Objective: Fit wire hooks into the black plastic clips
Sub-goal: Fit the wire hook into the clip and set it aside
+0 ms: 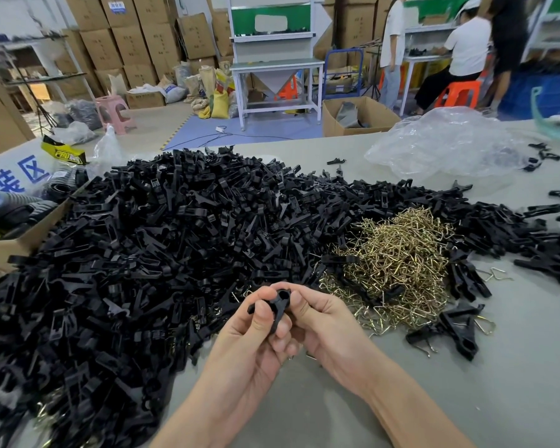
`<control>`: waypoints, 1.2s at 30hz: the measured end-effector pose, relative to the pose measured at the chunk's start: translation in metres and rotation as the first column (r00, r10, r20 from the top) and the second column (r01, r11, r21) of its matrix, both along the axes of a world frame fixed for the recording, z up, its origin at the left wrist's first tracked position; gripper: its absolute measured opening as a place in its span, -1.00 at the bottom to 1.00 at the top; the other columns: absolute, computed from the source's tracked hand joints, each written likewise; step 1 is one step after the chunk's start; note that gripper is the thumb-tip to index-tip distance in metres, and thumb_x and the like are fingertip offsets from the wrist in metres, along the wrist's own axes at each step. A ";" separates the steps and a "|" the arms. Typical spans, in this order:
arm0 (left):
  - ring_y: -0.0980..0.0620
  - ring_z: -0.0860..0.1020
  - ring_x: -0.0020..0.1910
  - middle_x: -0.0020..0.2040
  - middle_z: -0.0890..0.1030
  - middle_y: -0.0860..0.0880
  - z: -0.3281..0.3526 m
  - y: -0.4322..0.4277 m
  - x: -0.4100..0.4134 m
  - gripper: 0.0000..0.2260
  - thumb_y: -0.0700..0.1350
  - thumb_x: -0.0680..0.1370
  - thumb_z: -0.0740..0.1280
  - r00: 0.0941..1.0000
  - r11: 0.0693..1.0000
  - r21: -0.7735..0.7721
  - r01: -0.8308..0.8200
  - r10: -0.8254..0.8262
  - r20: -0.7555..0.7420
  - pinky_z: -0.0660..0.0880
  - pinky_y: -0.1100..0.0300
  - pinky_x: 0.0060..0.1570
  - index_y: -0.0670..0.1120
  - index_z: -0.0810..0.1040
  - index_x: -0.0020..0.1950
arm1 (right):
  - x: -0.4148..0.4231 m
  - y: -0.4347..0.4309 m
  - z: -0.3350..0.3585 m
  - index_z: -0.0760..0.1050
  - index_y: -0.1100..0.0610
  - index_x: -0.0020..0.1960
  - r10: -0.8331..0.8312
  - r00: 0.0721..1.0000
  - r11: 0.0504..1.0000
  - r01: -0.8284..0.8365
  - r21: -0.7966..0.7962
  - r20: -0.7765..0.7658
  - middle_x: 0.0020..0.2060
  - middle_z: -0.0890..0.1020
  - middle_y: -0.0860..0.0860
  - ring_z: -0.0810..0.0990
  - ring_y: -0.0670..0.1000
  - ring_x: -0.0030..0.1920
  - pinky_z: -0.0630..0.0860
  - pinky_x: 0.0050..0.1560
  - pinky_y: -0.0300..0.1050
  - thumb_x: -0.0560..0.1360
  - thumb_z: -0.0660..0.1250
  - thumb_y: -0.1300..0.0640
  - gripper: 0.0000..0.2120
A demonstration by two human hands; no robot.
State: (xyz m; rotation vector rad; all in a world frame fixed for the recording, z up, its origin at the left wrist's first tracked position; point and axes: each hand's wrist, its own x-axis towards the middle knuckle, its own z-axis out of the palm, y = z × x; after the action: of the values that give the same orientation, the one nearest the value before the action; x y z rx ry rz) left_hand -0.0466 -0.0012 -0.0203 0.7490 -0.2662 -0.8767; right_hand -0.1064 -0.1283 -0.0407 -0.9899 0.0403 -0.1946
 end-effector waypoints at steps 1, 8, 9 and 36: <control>0.07 0.44 -0.46 -0.37 0.48 -0.10 0.001 0.000 -0.001 -0.69 0.01 0.27 0.66 1.000 1.000 0.005 -0.004 0.004 -0.002 0.52 0.17 -0.39 -0.06 0.71 -0.08 | 0.000 0.000 0.000 0.61 0.17 0.25 0.000 1.000 1.000 0.000 -0.005 0.000 -0.29 0.65 0.10 0.65 0.06 -0.30 0.56 -0.30 -0.19 0.64 0.25 0.06 -0.71; 0.10 0.41 -0.49 -0.41 0.45 -0.06 0.001 -0.002 -0.001 -0.85 -0.06 0.42 0.38 0.999 0.999 0.017 -0.036 0.036 -0.020 0.53 0.21 -0.40 -0.05 0.71 -0.11 | 0.000 0.000 -0.001 0.59 0.18 0.26 -0.023 1.000 0.999 0.023 -0.037 0.015 -0.27 0.65 0.14 0.66 0.07 -0.28 0.56 -0.27 -0.21 0.66 0.23 0.09 -0.72; 0.12 0.42 -0.48 -0.40 0.46 -0.05 0.003 -0.003 0.000 -0.83 -0.04 0.42 0.38 1.000 1.000 0.017 -0.024 0.024 -0.013 0.54 0.22 -0.38 -0.04 0.71 -0.08 | 0.000 0.000 0.000 0.58 0.20 0.28 -0.033 0.999 0.999 0.034 -0.033 0.018 -0.25 0.65 0.13 0.66 0.06 -0.27 0.56 -0.27 -0.22 0.66 0.23 0.10 -0.71; 0.28 0.56 -0.33 -0.30 0.65 0.20 0.058 -0.194 -0.186 -0.83 0.08 0.58 0.35 0.279 0.914 0.384 -0.129 -0.338 0.899 0.38 0.37 -0.34 0.02 0.61 -0.10 | -0.242 -0.133 0.065 0.44 0.08 0.43 -0.866 0.498 0.468 0.840 -0.276 0.049 -0.09 0.66 0.02 0.67 -0.10 -0.08 0.62 0.06 -0.18 0.65 0.27 0.23 -0.65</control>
State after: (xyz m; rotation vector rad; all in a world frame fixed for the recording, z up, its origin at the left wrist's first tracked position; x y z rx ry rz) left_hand -0.2323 -0.1957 0.0373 1.6508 -1.3109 -0.4655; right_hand -0.3484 -0.2610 0.0239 -1.1793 0.6467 -1.1306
